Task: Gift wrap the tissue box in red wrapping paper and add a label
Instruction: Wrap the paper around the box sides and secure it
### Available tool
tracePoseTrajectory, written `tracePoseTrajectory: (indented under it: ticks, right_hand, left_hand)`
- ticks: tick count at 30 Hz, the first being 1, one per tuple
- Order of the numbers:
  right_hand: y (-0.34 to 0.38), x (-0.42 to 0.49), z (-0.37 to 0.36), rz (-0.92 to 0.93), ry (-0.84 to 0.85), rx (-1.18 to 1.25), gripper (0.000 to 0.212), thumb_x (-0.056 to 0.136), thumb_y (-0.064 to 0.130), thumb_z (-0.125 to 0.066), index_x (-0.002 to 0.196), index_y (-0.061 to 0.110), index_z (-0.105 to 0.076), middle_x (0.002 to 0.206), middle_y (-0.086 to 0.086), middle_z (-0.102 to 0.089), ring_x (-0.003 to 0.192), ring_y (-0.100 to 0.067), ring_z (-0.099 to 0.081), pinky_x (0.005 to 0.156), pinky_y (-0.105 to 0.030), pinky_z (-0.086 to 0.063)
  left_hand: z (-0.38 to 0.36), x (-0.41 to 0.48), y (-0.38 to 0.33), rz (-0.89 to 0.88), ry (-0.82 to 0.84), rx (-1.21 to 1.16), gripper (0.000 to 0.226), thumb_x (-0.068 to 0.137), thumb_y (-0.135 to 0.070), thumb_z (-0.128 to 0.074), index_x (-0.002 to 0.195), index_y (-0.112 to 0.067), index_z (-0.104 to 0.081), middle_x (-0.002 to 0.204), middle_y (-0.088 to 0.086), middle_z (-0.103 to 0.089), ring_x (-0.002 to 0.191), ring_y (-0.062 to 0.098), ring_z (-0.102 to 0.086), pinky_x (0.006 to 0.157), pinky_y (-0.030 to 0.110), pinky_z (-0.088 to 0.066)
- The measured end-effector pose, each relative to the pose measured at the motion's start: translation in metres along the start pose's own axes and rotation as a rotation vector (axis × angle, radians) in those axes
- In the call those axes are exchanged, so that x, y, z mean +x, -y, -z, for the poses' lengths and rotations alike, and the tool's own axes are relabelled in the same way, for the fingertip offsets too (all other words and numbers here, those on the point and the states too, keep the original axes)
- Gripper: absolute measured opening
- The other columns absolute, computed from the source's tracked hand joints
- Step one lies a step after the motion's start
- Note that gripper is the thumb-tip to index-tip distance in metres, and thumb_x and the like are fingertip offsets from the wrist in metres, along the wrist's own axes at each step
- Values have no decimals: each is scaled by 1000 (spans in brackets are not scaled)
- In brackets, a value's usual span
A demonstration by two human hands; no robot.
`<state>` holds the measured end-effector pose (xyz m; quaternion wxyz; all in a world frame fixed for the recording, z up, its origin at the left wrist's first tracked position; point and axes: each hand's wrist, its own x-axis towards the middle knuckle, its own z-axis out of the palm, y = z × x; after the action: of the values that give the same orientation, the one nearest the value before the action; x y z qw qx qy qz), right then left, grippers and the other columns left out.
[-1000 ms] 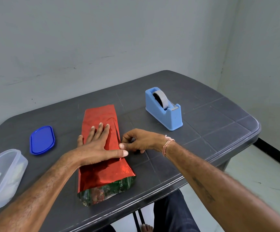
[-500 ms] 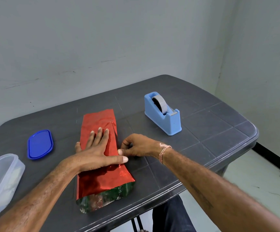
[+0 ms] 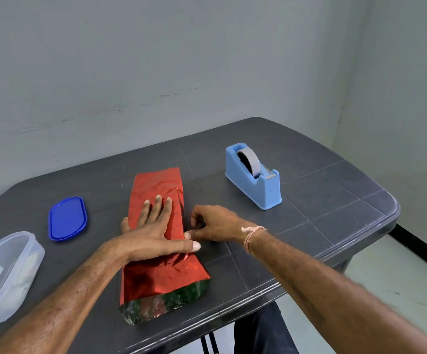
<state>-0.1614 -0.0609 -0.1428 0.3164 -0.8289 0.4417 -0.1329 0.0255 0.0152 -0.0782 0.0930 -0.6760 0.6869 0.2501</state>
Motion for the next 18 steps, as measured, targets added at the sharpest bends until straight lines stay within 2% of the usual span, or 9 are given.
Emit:
tracePoseTrajectory:
  ticks: [4,7,11,14,16,18]
  right_hand:
    - [1,0,-3,65,-49,-119,41,84,48,-79,106,20,-60,101,2,-70,92,-19,-65,74,-35,-51]
    - [-3,2,-3,97,-59,-142,42,79,38,-85,105,18,-59,100,0,-68,90,-21,-65,71,-34,-51]
    - [-11,-3,10,25,20,218,42,82,24,-86,109,11,-57,91,-2,-62,68,-11,-58,53,-19,-50]
    - [-9,-6,12,-32,31,338,46,83,31,-85,111,11,-55,93,-5,-62,60,-12,-59,47,-20,-50]
    - [-4,-5,9,-34,7,268,49,80,37,-87,109,11,-57,96,-8,-65,62,-13,-60,47,-22,-51]
    - [0,-1,5,8,-43,82,50,77,36,-89,108,11,-59,98,-9,-68,71,-17,-63,57,-30,-55]
  left_hand:
    - [0,0,0,-1,2,1,153,41,-110,-39,155,-36,31,155,-14,47,144,12,41,118,62,19]
    - [0,1,1,-2,-3,-1,155,38,-111,-38,155,-36,30,155,-14,46,145,12,40,119,62,18]
    - [1,1,0,7,2,14,158,35,-113,-36,155,-36,31,155,-14,46,146,12,39,119,63,17]
    - [1,2,0,8,7,19,159,34,-113,-36,154,-35,32,155,-13,46,146,14,40,119,64,17]
    - [1,4,0,8,1,24,159,33,-113,-35,154,-35,32,155,-13,46,146,13,39,119,64,17]
    - [0,4,1,9,-6,23,159,34,-113,-35,154,-35,32,155,-13,46,146,13,39,119,64,17]
